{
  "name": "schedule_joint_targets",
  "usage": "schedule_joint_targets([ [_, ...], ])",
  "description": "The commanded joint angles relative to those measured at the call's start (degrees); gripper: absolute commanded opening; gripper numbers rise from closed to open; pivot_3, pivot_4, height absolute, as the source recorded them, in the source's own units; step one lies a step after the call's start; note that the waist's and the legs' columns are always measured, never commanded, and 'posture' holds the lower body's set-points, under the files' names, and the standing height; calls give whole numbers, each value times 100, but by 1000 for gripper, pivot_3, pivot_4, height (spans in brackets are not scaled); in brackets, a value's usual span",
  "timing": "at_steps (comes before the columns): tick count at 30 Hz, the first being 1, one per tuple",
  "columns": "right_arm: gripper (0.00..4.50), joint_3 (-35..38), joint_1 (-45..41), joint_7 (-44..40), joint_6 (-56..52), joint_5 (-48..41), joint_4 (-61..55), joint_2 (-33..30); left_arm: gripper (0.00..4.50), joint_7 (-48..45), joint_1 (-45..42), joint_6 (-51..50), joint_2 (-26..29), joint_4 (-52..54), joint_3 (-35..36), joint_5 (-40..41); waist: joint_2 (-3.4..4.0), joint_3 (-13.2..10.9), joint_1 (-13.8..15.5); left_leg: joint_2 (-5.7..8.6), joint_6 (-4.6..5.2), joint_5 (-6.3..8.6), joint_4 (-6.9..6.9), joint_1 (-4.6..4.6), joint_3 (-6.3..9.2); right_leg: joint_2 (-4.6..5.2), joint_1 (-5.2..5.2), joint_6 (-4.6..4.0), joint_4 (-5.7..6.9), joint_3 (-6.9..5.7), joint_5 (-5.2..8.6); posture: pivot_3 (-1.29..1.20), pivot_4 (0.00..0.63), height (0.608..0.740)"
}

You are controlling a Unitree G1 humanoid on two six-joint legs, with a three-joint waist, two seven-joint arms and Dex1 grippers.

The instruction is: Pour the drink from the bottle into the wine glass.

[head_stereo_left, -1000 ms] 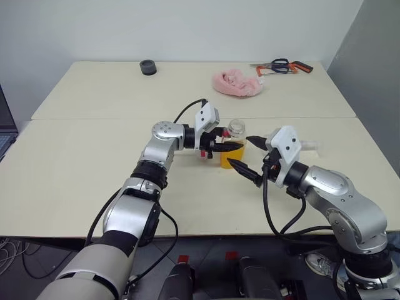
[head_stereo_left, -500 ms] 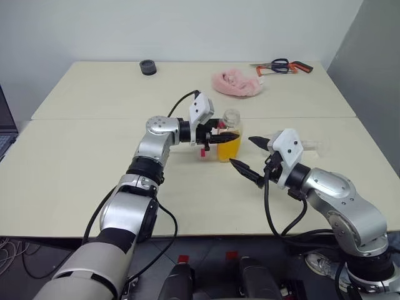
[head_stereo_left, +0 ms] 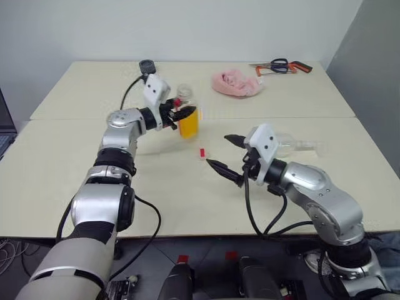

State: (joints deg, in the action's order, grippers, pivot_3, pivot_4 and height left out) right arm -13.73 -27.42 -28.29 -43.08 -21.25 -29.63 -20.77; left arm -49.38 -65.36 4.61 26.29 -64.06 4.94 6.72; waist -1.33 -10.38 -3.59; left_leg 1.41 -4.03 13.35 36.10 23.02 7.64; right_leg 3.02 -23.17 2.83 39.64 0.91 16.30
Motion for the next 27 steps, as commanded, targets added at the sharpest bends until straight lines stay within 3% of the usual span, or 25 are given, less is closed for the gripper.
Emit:
schedule_joint_targets([
  [1,4241,-158,-348,1,59,98,210,210,1767,607,-229,253,166,-132,251,9,0,0,-1,0,0,0,0,0,-1,0,0,0,0,1,0,0,150,740],
  [7,4241,-412,-658,-165,200,236,724,450,1766,1740,-151,396,398,-519,403,-152,-1,0,-2,0,0,0,0,0,0,1,-2,-1,1,0,0,0,150,740],
  [13,4241,-518,-737,-291,272,324,841,503,1766,2309,-89,324,498,-731,609,-102,-2,1,-4,1,-1,0,0,0,1,1,-3,-1,3,-1,0,0,150,740],
  [27,4241,-512,-847,-233,267,534,1022,815,1766,2642,171,51,557,-958,892,-150,-4,2,-22,0,-1,-1,0,-4,-1,1,-5,-1,14,-1,-1,0,150,740],
])
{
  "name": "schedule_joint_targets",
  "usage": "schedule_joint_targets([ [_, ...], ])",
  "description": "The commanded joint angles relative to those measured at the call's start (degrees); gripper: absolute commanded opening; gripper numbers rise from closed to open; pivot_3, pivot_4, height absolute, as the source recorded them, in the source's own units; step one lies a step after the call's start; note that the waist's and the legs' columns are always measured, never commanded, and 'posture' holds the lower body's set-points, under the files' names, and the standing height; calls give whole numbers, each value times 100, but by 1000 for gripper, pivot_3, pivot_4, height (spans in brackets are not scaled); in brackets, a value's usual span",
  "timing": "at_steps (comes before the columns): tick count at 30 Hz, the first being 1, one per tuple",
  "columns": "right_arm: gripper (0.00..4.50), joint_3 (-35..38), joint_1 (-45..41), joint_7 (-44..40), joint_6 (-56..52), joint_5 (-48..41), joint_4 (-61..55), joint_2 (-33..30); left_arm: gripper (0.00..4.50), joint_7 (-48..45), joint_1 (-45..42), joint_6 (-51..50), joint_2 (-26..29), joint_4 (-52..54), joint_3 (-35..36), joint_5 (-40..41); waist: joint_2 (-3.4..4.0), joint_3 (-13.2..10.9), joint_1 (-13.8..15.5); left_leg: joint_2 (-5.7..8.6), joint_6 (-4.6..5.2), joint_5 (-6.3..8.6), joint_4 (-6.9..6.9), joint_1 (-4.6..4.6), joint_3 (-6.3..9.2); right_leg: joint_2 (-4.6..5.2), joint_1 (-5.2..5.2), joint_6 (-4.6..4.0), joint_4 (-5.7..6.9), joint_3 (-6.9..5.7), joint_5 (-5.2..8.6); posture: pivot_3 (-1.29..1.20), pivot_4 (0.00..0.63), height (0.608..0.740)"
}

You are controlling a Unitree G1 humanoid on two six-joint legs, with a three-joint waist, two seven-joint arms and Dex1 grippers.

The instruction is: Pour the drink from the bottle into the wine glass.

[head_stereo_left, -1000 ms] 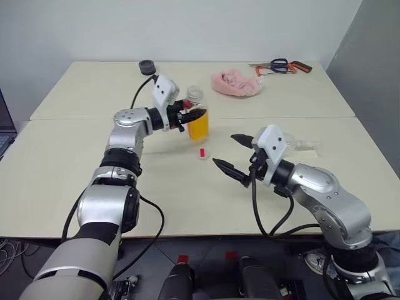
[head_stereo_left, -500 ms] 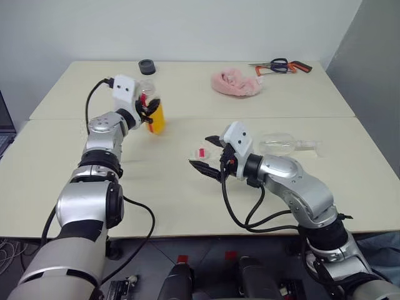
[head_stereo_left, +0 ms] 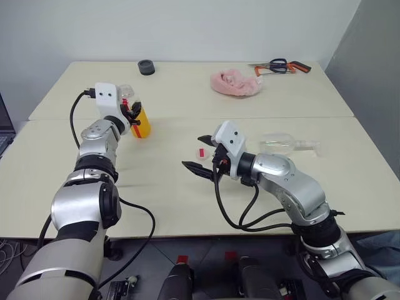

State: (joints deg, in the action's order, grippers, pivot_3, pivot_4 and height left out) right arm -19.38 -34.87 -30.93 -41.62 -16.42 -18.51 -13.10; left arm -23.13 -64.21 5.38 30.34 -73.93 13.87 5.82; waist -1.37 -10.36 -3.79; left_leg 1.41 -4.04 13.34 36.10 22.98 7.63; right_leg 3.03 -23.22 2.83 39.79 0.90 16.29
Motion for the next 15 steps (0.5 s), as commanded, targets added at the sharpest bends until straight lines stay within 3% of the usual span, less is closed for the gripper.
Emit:
schedule_joint_targets([
  [1,4241,58,-100,33,114,56,-94,56,1766,-5,68,-37,148,25,9,-58,0,0,-6,0,0,0,0,0,0,0,0,0,1,0,0,0,150,740],
  [6,4241,82,-94,54,98,82,-96,92,1766,2,125,-86,152,13,10,-87,0,1,-33,0,0,0,0,-5,-1,0,0,0,8,1,0,0,150,740],
  [15,4241,109,-72,105,76,54,-131,145,4461,-79,208,63,156,93,86,-20,-1,2,-85,0,0,0,0,-2,4,1,-1,0,9,-2,0,0,150,740],
])
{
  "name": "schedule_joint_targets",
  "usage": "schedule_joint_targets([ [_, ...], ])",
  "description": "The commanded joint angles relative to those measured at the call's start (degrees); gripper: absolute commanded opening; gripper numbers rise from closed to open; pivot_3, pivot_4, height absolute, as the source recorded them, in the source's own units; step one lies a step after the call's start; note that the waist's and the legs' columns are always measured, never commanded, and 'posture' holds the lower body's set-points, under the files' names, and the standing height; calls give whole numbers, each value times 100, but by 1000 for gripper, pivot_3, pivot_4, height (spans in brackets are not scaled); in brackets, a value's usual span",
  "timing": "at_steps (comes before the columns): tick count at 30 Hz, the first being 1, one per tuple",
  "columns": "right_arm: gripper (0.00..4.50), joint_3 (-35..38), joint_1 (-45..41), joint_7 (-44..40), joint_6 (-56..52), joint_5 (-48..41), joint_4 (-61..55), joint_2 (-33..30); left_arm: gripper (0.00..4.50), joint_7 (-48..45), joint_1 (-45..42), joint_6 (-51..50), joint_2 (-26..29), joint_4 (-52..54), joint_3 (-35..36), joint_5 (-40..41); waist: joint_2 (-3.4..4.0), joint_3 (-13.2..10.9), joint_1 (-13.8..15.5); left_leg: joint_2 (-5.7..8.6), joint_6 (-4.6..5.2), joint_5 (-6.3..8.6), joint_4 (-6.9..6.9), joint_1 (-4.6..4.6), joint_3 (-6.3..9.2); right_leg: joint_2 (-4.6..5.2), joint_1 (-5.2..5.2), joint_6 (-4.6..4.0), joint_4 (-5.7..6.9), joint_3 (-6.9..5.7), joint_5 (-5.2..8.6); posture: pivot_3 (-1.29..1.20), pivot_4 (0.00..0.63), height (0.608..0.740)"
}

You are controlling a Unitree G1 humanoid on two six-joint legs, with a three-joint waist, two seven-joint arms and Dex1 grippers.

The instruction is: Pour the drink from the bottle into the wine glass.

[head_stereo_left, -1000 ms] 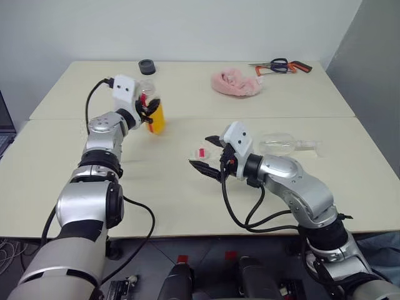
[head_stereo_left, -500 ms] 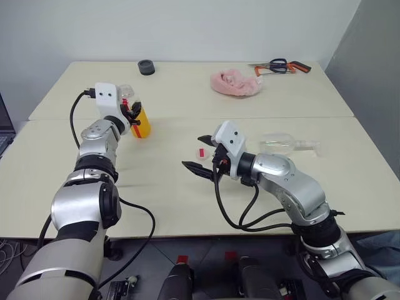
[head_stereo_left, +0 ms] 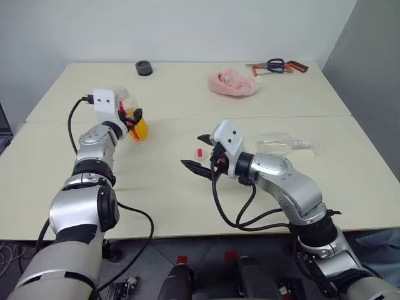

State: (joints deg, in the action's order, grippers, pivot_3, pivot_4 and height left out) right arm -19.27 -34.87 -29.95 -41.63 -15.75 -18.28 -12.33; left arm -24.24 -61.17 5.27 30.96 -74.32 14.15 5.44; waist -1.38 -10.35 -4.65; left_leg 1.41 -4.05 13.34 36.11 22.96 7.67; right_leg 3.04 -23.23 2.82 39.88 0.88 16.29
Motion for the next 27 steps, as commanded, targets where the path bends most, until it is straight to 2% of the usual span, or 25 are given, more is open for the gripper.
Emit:
schedule_joint_targets([
  [1,4241,100,-68,12,77,-19,-155,72,4461,33,-92,83,98,136,61,20,-1,1,2,1,0,0,0,0,0,1,0,0,0,0,0,0,150,740],
  [12,4241,85,116,15,77,-3,-205,10,4461,46,118,375,104,248,56,15,-1,1,-2,0,0,0,0,-1,-2,1,0,0,0,1,0,0,150,740],
  [27,4241,208,501,7,-7,-30,-494,-277,4461,-309,1070,744,231,937,104,138,-2,2,-3,-1,0,0,-1,-2,-2,1,0,0,0,2,0,0,150,740],
])
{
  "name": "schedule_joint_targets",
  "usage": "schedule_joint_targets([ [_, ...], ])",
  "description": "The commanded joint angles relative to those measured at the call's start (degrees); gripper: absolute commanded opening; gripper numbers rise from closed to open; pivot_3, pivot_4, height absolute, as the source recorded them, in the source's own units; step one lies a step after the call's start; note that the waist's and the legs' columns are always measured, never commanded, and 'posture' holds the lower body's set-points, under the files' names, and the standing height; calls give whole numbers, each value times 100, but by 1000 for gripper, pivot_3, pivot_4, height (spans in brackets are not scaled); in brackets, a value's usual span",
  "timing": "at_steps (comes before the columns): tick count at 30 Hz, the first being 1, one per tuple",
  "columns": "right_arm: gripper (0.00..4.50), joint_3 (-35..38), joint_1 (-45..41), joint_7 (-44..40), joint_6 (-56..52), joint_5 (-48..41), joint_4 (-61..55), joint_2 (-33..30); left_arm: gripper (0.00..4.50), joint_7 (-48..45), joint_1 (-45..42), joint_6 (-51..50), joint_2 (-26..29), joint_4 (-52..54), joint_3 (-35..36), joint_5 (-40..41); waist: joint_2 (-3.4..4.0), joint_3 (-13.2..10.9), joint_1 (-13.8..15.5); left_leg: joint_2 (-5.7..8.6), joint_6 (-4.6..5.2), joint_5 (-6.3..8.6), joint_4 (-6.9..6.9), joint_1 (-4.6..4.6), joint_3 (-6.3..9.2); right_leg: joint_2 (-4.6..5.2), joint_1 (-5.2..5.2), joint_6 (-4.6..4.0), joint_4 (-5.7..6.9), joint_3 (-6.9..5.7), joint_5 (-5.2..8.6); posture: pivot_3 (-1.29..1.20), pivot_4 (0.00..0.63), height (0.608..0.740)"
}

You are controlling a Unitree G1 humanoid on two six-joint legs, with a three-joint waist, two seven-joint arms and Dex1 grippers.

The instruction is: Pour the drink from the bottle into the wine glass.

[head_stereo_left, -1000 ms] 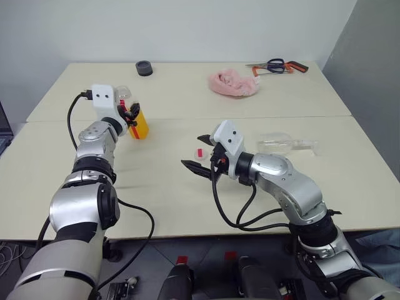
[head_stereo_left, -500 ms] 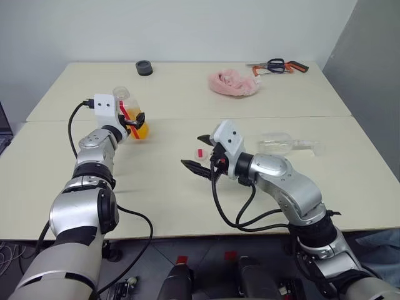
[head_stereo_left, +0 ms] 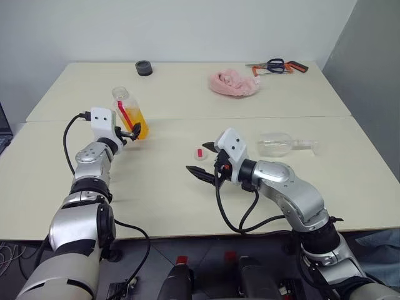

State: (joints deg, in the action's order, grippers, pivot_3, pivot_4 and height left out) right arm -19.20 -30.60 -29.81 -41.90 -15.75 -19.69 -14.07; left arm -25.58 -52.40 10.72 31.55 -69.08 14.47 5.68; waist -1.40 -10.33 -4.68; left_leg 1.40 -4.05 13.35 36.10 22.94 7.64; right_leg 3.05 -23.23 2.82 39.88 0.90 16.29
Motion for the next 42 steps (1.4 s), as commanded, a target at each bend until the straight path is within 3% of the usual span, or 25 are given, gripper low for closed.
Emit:
schedule_joint_targets([
  [1,4241,238,136,-24,15,-50,-408,-168,4461,-294,318,175,183,577,99,175,0,0,1,0,0,0,0,0,-1,0,0,0,0,1,0,0,150,740],
  [10,4241,553,732,-70,28,-110,-763,-685,4461,-660,1491,-499,334,2301,72,381,-1,1,8,-2,0,0,-1,0,1,0,1,0,-1,2,0,0,150,740],
  [17,4241,1140,1561,219,306,40,-1069,-1051,4461,-784,2802,-1818,420,4813,-3,545,-1,1,25,-6,1,0,-2,1,0,0,3,0,-4,6,0,0,150,740],
  [21,4241,1288,1894,402,539,221,-1127,-1103,4461,-889,3168,-2322,300,5740,-58,787,-1,1,70,-7,1,1,-1,-1,-2,-1,4,-1,-3,8,0,0,150,740],
  [30,4241,1667,2559,893,1432,919,-1118,-1212,4461,-1407,3142,-3090,31,6850,-648,1225,-2,1,177,-4,1,1,0,-2,-11,-1,10,0,-8,11,1,0,150,740],
  [37,4241,1871,3229,652,2191,1658,-997,-2095,4461,-2856,2900,-2966,461,7031,-1579,1172,-1,1,179,-6,1,1,-3,-5,-16,-3,12,-1,-12,13,1,0,150,740],
  [42,4241,1758,3137,875,2546,2647,-481,-2629,4461,-3785,2361,-2760,521,6804,-1988,1237,-2,1,180,-5,1,1,-2,-6,-19,-3,15,0,-13,13,2,0,150,740],
])
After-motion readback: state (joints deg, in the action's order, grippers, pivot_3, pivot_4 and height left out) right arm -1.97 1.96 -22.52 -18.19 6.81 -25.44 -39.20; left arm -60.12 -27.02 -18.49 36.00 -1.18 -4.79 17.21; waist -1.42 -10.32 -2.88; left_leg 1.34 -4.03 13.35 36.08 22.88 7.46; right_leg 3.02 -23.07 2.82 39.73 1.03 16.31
